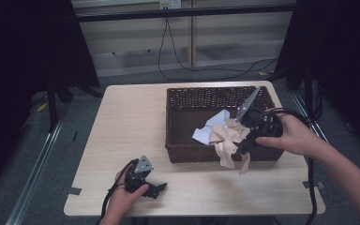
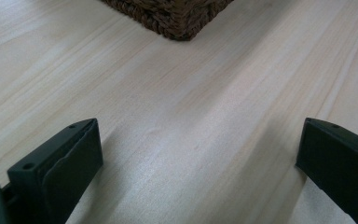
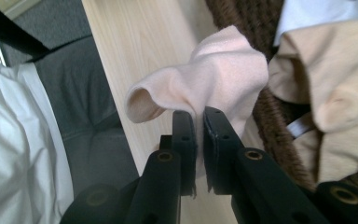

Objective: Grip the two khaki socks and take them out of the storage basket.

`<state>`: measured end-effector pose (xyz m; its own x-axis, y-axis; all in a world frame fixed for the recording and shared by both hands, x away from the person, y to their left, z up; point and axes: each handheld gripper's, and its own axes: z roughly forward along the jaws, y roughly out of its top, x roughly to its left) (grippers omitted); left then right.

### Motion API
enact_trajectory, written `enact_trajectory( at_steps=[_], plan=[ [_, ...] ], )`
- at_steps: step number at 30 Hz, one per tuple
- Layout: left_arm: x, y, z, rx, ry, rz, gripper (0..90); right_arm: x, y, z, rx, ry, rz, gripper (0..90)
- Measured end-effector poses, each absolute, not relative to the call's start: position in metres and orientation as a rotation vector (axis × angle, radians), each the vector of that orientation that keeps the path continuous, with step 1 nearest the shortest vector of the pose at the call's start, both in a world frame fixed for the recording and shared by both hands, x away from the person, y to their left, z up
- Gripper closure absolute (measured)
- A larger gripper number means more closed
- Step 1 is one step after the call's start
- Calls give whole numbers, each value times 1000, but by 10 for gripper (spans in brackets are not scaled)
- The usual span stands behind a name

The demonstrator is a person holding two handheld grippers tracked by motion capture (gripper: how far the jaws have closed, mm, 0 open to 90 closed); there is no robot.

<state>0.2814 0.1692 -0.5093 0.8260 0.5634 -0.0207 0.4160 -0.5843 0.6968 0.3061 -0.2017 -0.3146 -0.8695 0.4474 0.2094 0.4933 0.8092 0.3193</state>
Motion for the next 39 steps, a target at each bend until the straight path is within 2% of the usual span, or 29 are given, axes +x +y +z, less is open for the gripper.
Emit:
enact_trajectory(
  at_steps=[13, 20, 26, 31, 37, 39],
  plan=[
    [282, 170, -509, 2291, 700, 269, 0, 301, -189, -362, -698, -2883, -426, 814],
    [282, 170, -509, 2292, 702, 267, 0, 302, -186, -373, -694, -2880, -413, 734],
    [282, 170, -509, 2290, 701, 269, 0, 305, -191, -357, -723, -2879, -477, 627],
    [281, 169, -509, 2277, 713, 262, 0, 312, -198, -331, -769, -2873, -546, 603],
    [282, 169, -509, 2280, 709, 268, 0, 327, -200, -313, -811, -2912, -546, 492],
    [282, 169, -509, 2280, 709, 267, 0, 333, -200, -312, -830, -2927, -533, 429]
  ],
)
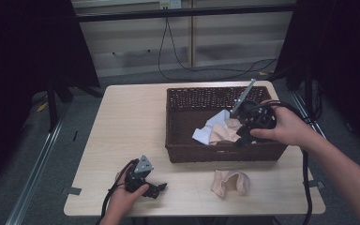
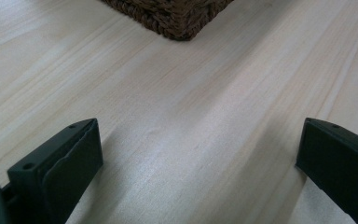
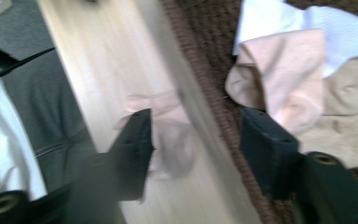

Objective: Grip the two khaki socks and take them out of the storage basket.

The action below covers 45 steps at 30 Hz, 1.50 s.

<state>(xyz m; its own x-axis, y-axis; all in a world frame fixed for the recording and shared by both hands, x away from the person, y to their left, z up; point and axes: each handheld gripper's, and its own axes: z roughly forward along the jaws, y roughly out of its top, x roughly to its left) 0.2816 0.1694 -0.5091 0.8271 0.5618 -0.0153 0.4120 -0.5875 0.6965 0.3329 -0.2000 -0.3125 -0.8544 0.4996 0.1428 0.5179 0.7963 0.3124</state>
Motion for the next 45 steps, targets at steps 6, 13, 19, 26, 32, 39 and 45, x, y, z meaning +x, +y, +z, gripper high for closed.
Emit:
enact_trajectory(
  at_steps=[6, 13, 19, 26, 32, 39, 45],
  plan=[
    [282, 169, -509, 2279, 710, 266, 0, 352, -202, -318, -901, -2940, -506, 310],
    [282, 169, -509, 2279, 711, 266, 0, 367, -207, -330, -989, -2951, -470, 273],
    [282, 169, -509, 2278, 710, 267, 0, 381, -211, -347, -1051, -2929, -467, 236],
    [282, 169, -509, 2278, 710, 267, 0, 397, -214, -373, -1129, -2913, -421, 221],
    [282, 169, -509, 2278, 710, 267, 0, 406, -209, -391, -1147, -2922, -389, 234],
    [281, 169, -509, 2276, 714, 261, 0, 413, -200, -410, -1154, -2956, -391, 318],
    [281, 169, -509, 2275, 714, 262, 0, 418, -194, -418, -1162, -2948, -408, 388]
  ],
)
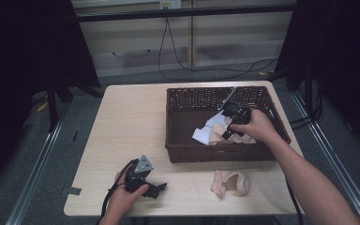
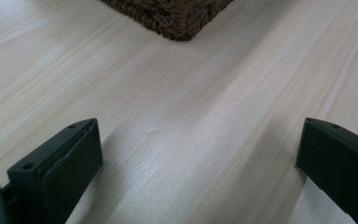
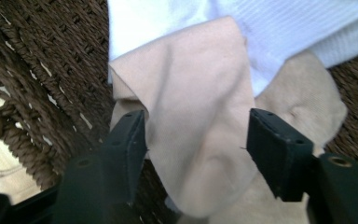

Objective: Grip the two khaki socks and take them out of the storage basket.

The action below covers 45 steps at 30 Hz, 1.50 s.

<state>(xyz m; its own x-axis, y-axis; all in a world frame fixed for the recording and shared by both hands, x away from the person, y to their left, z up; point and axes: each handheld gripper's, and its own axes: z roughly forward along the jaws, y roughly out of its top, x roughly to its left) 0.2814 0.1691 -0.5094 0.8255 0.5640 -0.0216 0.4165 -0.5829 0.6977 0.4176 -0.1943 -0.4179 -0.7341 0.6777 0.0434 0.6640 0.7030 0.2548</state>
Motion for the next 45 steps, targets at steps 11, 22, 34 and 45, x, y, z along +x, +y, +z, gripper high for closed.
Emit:
enact_trajectory(
  at_steps=[11, 22, 34, 45],
  plan=[
    [281, 169, -509, 2275, 714, 261, 0, 419, -180, -429, 1117, 2908, 250, 811],
    [282, 169, -509, 2278, 710, 267, 0, 407, -198, -388, 1164, 2913, 425, 868],
    [282, 170, -509, 2284, 710, 263, 0, 393, -207, -334, 1104, 2922, 438, 868],
    [282, 169, -509, 2283, 710, 263, 0, 381, -213, -304, 1072, 2935, 487, 868]
  ],
)
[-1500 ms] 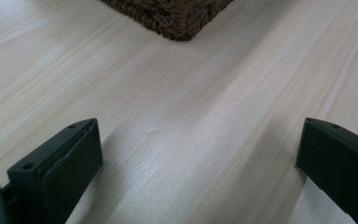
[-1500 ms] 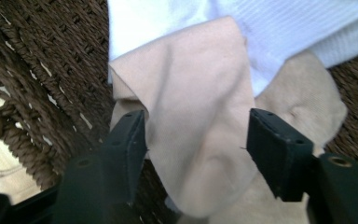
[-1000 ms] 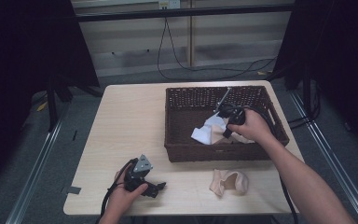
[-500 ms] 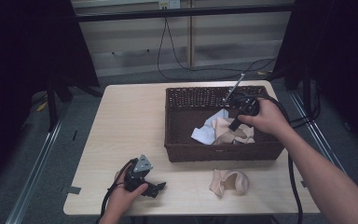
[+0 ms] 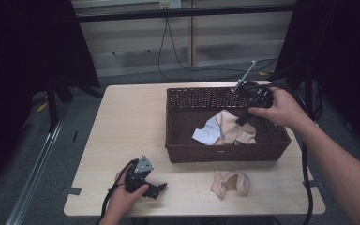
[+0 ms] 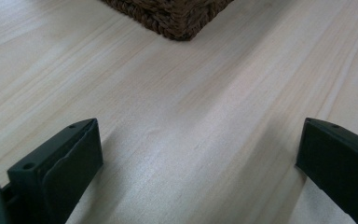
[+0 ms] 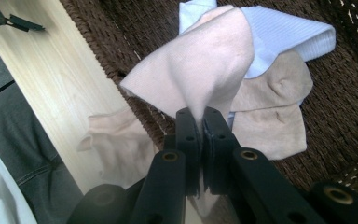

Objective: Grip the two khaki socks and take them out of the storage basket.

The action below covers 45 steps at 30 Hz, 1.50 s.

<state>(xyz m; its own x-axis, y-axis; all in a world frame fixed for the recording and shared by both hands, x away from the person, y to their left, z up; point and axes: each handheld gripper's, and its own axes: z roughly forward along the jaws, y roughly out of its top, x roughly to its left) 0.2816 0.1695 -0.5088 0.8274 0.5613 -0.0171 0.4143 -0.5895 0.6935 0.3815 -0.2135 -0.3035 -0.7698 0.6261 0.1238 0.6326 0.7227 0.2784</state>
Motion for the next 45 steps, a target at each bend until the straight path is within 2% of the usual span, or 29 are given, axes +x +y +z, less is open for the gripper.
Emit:
enact_trajectory(
  at_steps=[12, 30, 45],
  plan=[
    [282, 170, -509, 2284, 709, 264, 0, 366, -217, -284, -1004, -2903, -510, 868],
    [282, 169, -509, 2280, 709, 267, 0, 330, -221, -272, -872, -2915, -608, 867],
    [282, 169, -509, 2280, 709, 267, 0, 308, -212, -279, -744, -2934, -526, 865]
  ],
)
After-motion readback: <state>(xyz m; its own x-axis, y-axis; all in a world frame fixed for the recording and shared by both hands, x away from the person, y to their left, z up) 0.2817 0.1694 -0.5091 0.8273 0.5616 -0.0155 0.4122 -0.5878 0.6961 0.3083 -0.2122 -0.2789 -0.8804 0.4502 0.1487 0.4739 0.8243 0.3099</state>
